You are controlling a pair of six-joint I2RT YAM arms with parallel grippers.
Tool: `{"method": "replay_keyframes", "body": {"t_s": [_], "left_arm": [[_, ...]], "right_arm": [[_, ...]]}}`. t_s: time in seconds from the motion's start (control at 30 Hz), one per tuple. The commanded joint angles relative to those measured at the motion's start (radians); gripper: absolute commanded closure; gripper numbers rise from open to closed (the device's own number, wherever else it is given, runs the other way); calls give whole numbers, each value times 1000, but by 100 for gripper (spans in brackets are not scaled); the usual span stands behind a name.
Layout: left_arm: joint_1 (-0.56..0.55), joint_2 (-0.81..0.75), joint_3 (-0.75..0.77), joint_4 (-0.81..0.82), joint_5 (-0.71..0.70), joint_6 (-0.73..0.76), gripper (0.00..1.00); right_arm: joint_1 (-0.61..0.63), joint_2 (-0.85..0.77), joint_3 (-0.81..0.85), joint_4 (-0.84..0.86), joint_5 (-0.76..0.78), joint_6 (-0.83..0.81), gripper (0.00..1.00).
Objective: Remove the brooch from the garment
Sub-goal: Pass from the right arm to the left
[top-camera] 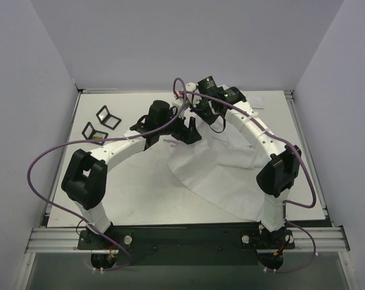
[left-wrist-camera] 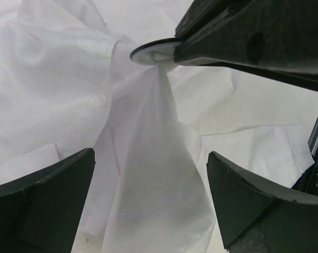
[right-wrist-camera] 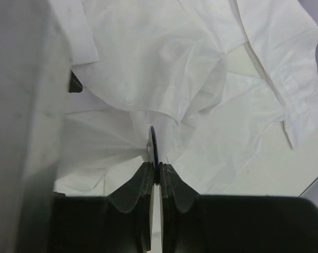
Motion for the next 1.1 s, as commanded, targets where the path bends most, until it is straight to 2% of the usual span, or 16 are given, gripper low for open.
{"method": "replay_keyframes", "body": {"t_s": [0.0,0.33,0.4,0.43,0.47,0.5,0.53,0.57,0.6,0.63,0.87,1.07], "left_arm": [[-48,48,94,-2,-101,63,3],[-52,113,100,-30,-147,76,5],[-50,105,78,-21,-144,82,18],[-50,101,71,-19,-142,86,29],[-50,93,60,-19,-142,94,45],[-50,82,46,-19,-144,99,54],[-50,75,38,-18,-145,103,68],[-50,67,31,-19,-153,108,74],[-49,53,25,-19,-153,111,96],[-47,46,15,-19,-155,112,100],[-16,-13,25,-30,-148,132,100],[19,-25,61,-61,-104,137,100]], "right_arm": [[8,-12,36,-71,-45,15,100],[8,-43,13,-85,-74,19,100],[3,-51,8,-89,-72,15,100],[2,-49,6,-95,-72,13,100],[-1,-51,5,-99,-72,10,100],[-7,-52,3,-103,-72,2,100],[-11,-52,2,-117,-72,-1,100],[-14,-52,0,-123,-72,-5,100],[-17,-54,-1,-128,-71,-14,100],[-20,-57,-15,-137,-71,-22,100],[-3,-54,-52,-241,-3,-148,100],[46,-64,-78,-229,173,-270,100]]}}
